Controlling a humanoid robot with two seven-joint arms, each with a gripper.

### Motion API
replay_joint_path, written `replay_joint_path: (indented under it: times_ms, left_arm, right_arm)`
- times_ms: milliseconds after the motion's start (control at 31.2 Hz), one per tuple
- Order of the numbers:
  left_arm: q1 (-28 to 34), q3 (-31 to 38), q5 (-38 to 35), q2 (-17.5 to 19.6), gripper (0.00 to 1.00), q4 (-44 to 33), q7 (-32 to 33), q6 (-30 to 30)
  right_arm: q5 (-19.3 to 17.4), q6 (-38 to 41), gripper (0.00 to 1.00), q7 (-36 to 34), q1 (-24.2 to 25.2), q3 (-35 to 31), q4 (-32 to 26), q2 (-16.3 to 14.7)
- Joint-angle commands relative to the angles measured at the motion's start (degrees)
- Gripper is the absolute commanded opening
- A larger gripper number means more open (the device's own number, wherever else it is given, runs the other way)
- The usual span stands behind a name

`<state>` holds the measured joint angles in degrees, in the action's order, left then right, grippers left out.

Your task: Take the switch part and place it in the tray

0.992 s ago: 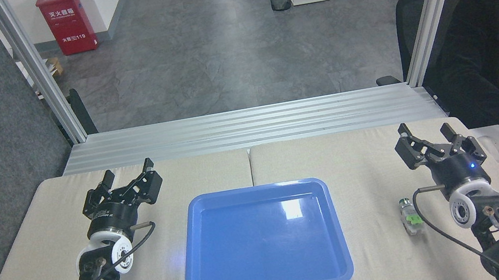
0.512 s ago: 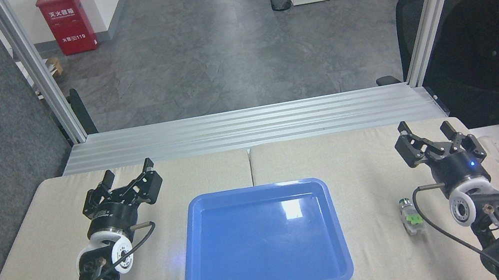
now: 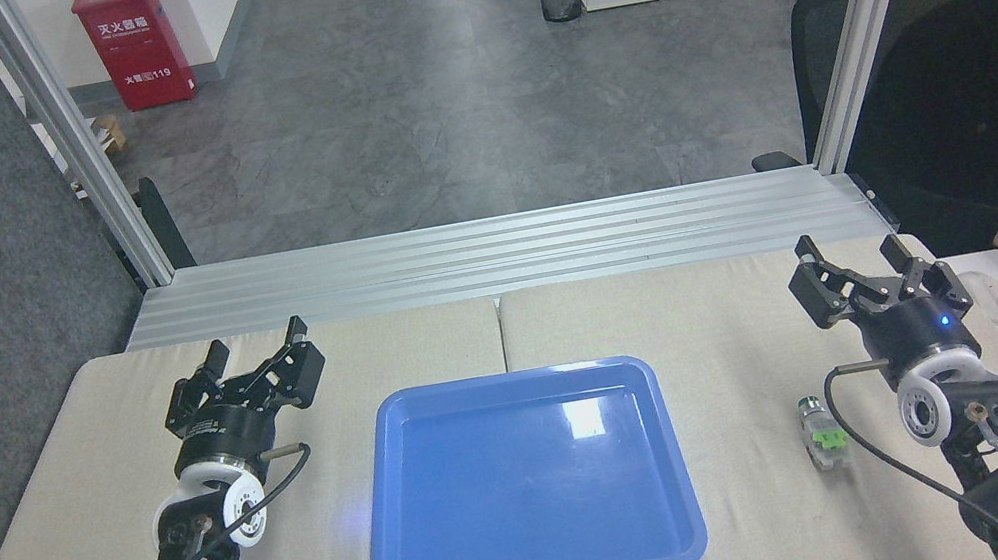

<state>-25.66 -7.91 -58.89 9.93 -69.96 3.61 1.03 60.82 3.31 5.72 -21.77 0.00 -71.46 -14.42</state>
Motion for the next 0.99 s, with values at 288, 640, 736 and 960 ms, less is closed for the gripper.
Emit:
replay_joint_path:
  times_ms: [288,640,736,960]
  left_arm:
    - [0.0,0.0,0.0,0.0,1.00,0.0,0.0,0.0]
    - [0.0,0.0,0.0,0.0,1.00,0.0,0.0,0.0]
    - [0.0,0.0,0.0,0.0,1.00,0.0,0.0,0.0]
    - [0.0,0.0,0.0,0.0,1.00,0.0,0.0,0.0]
  right_arm:
    - [0.0,0.0,1.00,0.0,-0.2,-0.4,0.0,0.0]
    - [0.0,0.0,1.00,0.0,-0.2,-0.4,0.0,0.0]
    - [0.0,0.0,1.00,0.0,-0.1,-0.4,0.0,0.1]
    - [0.1,-0.1,1.00,0.1,0.1,-0.3,0.0,0.1]
